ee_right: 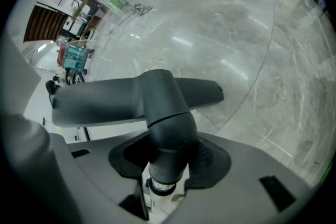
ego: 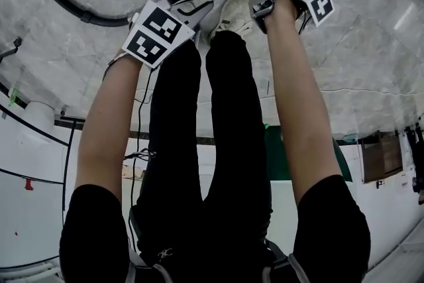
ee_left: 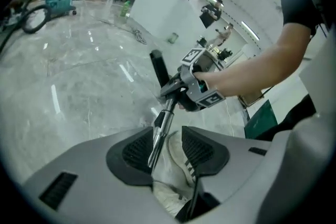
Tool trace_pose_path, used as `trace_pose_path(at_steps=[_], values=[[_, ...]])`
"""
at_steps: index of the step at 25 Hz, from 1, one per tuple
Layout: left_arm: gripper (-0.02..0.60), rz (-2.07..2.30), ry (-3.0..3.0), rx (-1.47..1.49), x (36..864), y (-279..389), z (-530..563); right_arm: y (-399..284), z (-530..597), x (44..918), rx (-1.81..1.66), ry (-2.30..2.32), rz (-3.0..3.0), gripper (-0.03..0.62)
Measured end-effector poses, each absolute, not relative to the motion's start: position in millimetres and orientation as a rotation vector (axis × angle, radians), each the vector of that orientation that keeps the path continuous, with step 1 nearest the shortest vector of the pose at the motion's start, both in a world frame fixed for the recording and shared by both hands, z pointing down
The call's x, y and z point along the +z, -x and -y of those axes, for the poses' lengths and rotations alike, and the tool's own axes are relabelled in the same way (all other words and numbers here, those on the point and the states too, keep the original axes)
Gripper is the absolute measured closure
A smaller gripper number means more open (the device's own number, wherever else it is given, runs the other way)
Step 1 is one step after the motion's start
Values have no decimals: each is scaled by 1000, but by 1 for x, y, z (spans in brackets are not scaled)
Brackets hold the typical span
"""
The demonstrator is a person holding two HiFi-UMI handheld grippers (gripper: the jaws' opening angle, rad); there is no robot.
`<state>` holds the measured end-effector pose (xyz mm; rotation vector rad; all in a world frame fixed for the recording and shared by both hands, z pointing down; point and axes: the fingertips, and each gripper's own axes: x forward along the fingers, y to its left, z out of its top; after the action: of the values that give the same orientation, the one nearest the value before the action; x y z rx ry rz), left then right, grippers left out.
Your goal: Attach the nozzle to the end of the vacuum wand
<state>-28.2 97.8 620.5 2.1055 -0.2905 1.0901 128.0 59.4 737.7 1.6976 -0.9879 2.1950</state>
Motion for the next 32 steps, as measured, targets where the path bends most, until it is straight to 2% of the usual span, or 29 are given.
trace_pose_path(at_steps=[8,12,13,15,18,19,20,21,22,27,32], values=[[402,394,-2052,929,622,25,-74,-107,-40,805,2240,-1666,1042,410],[402,417,-2064,977,637,31,-73,-107,-39,815,2198,-1633,1157,408],[402,426,-2058,994,642,32,-73,-109,-40,815,2149,-1623,1174,398],[402,447,-2027,999,645,33,-71,-112,-45,810,2044,-1594,1197,305],[404,514,-2023,1015,631,33,-57,-115,-50,771,1971,-1590,1274,290],[447,554,-2047,1038,621,35,-48,-117,-53,748,1969,-1605,1301,290],[539,596,-2079,1062,610,36,-39,-119,-57,721,1960,-1623,1335,300],[571,628,-2110,1076,598,36,-30,-121,-60,691,1924,-1640,1373,376],[571,643,-2135,1073,585,35,-23,-124,-63,661,1856,-1653,1412,570],[571,696,-2189,990,497,24,11,-130,-32,512,1536,-1741,1655,580],[572,812,-2232,900,354,21,29,-119,9,332,1209,-1886,1896,580]])
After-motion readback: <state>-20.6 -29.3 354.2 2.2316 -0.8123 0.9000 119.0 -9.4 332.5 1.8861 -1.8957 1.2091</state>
